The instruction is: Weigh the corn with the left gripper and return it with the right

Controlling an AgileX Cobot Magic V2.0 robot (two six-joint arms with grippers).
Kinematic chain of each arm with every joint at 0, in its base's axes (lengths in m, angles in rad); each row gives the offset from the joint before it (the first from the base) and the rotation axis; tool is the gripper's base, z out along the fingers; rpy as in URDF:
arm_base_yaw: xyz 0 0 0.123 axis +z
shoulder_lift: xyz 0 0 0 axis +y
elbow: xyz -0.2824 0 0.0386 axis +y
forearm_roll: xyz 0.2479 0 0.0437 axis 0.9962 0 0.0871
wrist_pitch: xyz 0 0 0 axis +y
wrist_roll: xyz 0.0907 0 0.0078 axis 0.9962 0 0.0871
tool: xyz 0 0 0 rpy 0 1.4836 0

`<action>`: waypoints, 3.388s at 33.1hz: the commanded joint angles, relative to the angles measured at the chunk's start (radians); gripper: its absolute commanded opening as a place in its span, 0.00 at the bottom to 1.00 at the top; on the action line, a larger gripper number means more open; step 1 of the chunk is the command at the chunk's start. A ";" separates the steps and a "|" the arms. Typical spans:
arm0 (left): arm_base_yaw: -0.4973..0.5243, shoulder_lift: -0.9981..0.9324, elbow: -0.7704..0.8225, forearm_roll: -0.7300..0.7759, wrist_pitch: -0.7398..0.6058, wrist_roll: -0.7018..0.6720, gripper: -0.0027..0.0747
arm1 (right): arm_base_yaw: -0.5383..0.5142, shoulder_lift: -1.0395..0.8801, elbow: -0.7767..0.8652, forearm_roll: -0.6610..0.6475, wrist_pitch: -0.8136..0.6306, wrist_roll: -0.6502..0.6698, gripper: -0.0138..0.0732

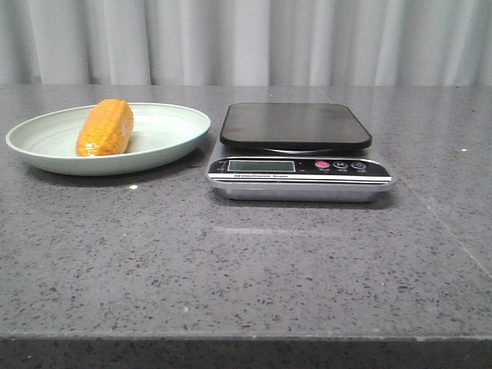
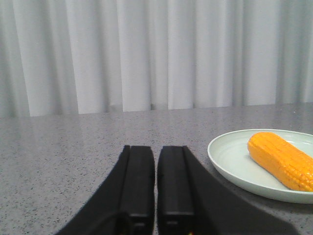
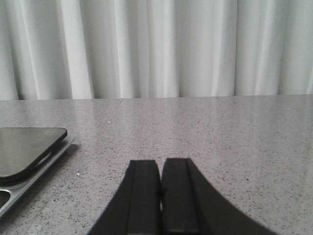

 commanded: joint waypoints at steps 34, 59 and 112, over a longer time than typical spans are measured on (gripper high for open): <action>-0.003 -0.018 -0.069 -0.028 -0.263 -0.009 0.22 | -0.005 -0.016 -0.008 -0.011 -0.080 -0.004 0.34; -0.097 0.358 -0.599 -0.092 0.568 -0.009 0.22 | -0.005 -0.016 -0.008 -0.011 -0.080 -0.004 0.34; -0.422 1.519 -1.291 -0.136 0.804 -0.199 0.81 | -0.005 -0.016 -0.008 -0.011 -0.080 -0.004 0.34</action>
